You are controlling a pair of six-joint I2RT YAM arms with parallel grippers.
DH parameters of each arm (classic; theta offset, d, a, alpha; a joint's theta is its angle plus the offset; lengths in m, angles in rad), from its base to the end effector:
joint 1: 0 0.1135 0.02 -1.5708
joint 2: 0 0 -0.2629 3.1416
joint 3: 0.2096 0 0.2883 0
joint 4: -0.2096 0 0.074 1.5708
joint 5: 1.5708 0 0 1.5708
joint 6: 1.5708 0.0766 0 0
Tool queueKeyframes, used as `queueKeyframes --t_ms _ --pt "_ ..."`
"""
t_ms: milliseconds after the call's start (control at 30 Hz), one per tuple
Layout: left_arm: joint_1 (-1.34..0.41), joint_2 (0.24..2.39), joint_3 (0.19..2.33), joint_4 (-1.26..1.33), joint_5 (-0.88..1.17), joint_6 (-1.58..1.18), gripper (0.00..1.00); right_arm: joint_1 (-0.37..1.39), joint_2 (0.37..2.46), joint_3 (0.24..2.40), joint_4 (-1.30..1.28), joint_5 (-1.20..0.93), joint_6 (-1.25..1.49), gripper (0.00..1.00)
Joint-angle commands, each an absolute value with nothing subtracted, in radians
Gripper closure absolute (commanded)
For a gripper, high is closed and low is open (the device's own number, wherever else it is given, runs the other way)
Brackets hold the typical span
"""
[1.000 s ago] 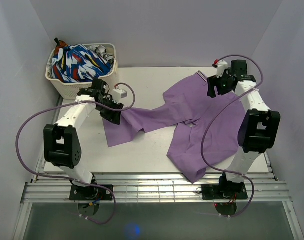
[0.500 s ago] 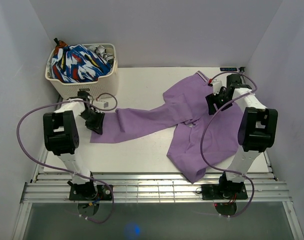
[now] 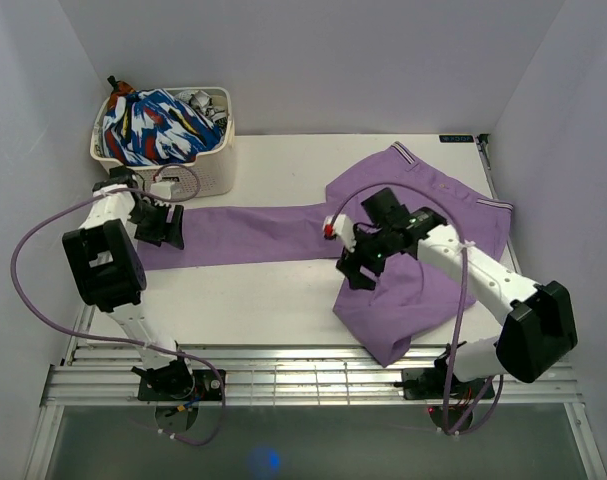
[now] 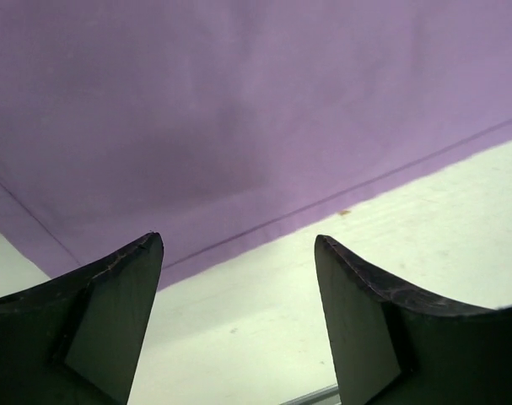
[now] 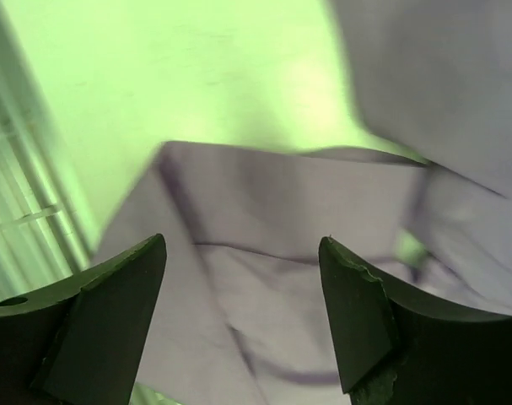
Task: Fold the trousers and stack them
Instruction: Flatten the trousers out
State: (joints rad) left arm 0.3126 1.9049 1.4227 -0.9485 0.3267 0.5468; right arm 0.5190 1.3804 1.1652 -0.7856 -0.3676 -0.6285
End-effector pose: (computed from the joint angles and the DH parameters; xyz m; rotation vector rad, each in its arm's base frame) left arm 0.3923 0.1010 0.1391 0.3669 2.8358 -0.3448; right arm 0.2790 0.1911 0.2476 -1.4846 2.0441 0.4278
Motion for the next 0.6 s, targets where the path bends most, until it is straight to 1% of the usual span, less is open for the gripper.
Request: queueKeyframes --t_ms 0,33,100,133,233,367,400,433,467,500,567 --pt "0.308 1.773 1.460 -1.003 0.449 0.517 0.16 0.653 1.411 1.091 -0.847 -0.276 -0.554 0.21" --pt "0.307 1.763 1.462 -1.009 0.469 0.515 0.16 0.708 1.434 1.083 -0.850 -0.262 -0.543 0.20" --pt "0.307 1.747 1.459 -1.014 0.476 0.512 0.15 0.761 1.456 1.065 -0.847 -0.221 -0.519 0.20" --pt "0.307 1.732 1.459 -1.015 0.480 0.511 0.15 0.809 1.480 1.049 -0.839 -0.206 -0.508 0.18" --pt "0.307 1.701 1.453 -1.020 0.492 0.509 0.14 0.885 1.540 1.026 -0.815 -0.137 -0.476 0.15" --pt "0.307 1.674 1.448 -1.026 0.511 0.502 0.13 0.931 1.626 1.017 -0.772 -0.058 -0.443 0.13" --pt "0.307 1.667 1.447 -1.028 0.515 0.503 0.13 0.936 1.643 1.020 -0.772 -0.045 -0.439 0.16" --pt "0.307 1.663 1.447 -1.029 0.520 0.505 0.13 0.942 1.670 1.032 -0.769 -0.040 -0.436 0.21" --pt "0.307 1.655 1.445 -1.029 0.525 0.505 0.13 0.942 1.680 1.043 -0.759 -0.040 -0.431 0.30" --pt "0.307 1.651 1.442 -1.029 0.525 0.505 0.13 0.942 1.686 1.057 -0.759 -0.066 -0.430 0.52" --pt "0.307 1.640 1.434 -1.032 0.531 0.509 0.13 0.942 1.681 1.112 -0.753 -0.081 -0.425 0.79"
